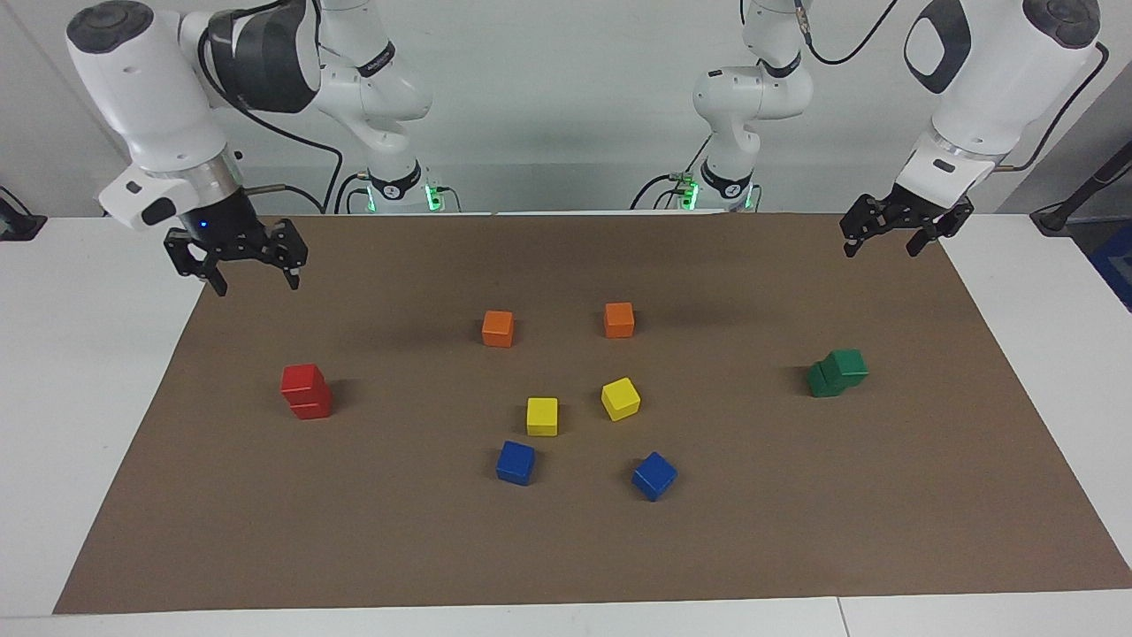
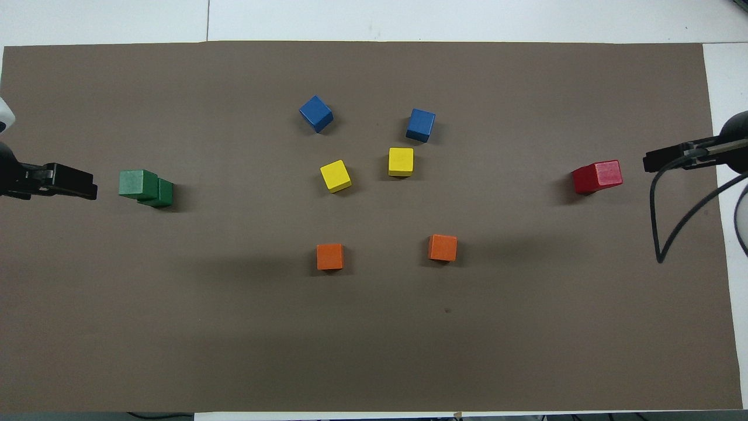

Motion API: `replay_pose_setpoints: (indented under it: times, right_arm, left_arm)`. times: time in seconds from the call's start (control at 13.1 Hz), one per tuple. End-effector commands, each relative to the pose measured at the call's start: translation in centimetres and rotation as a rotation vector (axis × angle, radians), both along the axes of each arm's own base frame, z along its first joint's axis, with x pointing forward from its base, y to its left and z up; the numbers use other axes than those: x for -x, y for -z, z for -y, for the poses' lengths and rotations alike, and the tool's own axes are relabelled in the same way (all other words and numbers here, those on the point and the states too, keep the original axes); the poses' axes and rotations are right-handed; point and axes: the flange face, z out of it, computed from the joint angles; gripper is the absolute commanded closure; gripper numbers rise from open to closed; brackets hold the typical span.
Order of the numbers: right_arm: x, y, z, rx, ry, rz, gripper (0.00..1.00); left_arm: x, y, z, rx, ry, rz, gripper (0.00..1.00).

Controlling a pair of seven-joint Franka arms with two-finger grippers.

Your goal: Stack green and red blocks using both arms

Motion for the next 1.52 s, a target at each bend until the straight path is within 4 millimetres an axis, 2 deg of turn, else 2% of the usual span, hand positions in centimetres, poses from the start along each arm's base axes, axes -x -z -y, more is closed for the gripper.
replay_pose_setpoints:
  times: [0.0, 0.23, 0.38, 0.46, 0.61, 1.45]
  right_arm:
    - [0.3, -1.1, -0.3, -0.022, -0.004, -0.023, 0.00]
    - [0.4, -0.6, -1.7, -0.027, 0.008, -0.038, 0.00]
    - [0.4, -0.6, -1.5, -0.027, 0.014, -0.040, 0.00]
    - [0.6, -0.5, -0.5, -0.030, 0.029, -0.051, 0.00]
    - [0.8, -0.3, 0.2, -0.034, 0.041, -0.076, 0.00]
    - [1.7, 0.0, -0.5, -0.030, 0.071, -0.122, 0.00]
  left_arm:
    - [0.8, -0.3, -0.2, 0.013, -0.010, -0.006, 0.00]
    - [0.8, -0.3, -0.2, 0.013, -0.011, -0.006, 0.00]
    - [0.8, -0.3, -0.2, 0.013, -0.011, -0.006, 0.00]
    - [0.8, -0.3, -0.2, 0.013, -0.011, -0.006, 0.00]
    - [0.8, -0.3, -0.2, 0.013, -0.011, -0.006, 0.00]
    - [0.8, -0.3, -0.2, 0.013, -0.011, -0.006, 0.00]
